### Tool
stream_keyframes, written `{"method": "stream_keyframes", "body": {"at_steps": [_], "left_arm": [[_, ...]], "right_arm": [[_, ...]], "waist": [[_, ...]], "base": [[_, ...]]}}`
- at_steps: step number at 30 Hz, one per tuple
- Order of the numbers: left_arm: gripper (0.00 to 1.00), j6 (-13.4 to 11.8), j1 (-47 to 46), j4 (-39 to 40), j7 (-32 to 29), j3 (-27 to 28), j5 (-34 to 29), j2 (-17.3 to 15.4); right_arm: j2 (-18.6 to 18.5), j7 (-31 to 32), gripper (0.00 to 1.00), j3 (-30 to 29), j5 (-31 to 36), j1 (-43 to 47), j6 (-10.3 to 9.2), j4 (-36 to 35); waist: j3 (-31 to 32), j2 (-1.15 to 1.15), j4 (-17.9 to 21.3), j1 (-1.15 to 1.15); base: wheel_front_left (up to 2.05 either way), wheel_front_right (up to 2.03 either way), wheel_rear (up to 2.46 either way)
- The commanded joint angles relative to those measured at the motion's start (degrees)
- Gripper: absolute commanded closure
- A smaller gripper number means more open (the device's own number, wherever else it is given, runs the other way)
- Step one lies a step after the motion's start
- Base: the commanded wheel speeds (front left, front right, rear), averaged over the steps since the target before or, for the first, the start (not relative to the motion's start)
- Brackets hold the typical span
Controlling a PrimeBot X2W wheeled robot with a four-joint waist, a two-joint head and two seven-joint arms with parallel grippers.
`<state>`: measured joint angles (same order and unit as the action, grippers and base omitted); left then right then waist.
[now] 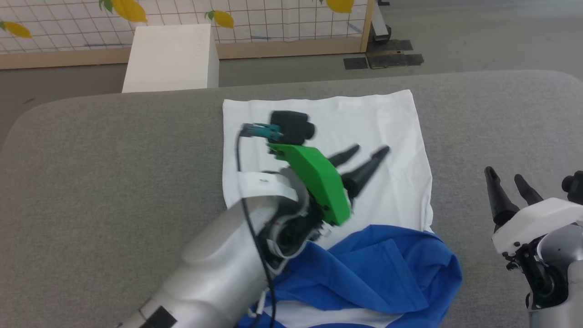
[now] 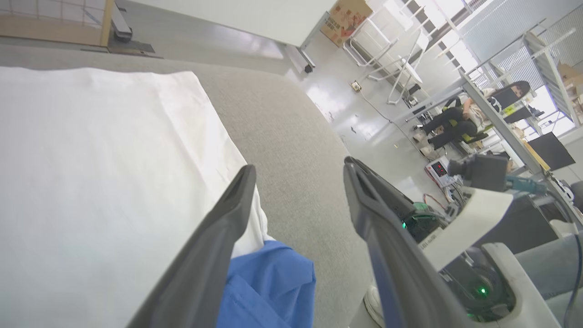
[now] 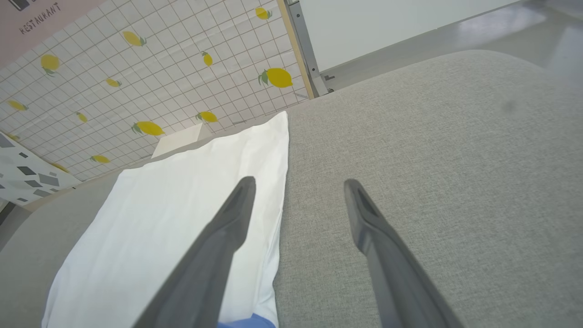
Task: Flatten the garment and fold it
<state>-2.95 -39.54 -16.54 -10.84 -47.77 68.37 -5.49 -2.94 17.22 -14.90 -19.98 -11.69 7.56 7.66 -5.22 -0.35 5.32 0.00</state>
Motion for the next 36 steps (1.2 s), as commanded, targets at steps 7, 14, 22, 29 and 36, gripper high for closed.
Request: {"method": "stream_keyframes", "body": {"at_steps": [7, 14, 22, 29, 36], "left_arm": [[0.00, -1.6, 0.4, -3.3, 13.1, 8.0, -5.4, -9.6], [0.00, -5.8, 6.2, -5.0, 22.9, 11.4, -11.3, -17.8], [0.00, -8.2, 14.6, 4.3, 25.8, 20.4, -16.7, -21.3], [0.00, -7.4, 19.7, 15.4, 25.8, 29.3, -26.5, -18.6], [0.00, -5.2, 19.8, 20.0, 25.8, 34.0, -30.0, -15.0]], "right_arm": [[0.1, 1.2, 0.00, 0.4, 1.0, 0.5, -0.08, -1.8], [0.1, 2.0, 0.00, 1.2, 1.5, 1.1, -0.08, -3.2], [0.0, 3.1, 0.00, 1.6, 2.4, 0.2, -0.08, -4.8], [-2.7, 6.8, 0.00, 3.8, 4.1, -7.6, -0.08, -5.5], [-7.2, 13.4, 0.00, 4.8, 6.0, -24.3, -0.08, -1.9]], "waist": [[1.1, 0.35, -1.9, 0.00], [0.6, 0.35, -2.1, 0.00], [-3.4, 0.35, -2.6, 0.00], [-10.8, 0.35, -3.8, 0.00], [-20.1, 0.35, -6.6, 0.00]], "base": [[0.00, 0.00, 0.00], [0.00, 0.00, 0.00], [0.00, 0.00, 0.00], [0.00, 0.00, 0.00], [0.00, 0.00, 0.00]]}}
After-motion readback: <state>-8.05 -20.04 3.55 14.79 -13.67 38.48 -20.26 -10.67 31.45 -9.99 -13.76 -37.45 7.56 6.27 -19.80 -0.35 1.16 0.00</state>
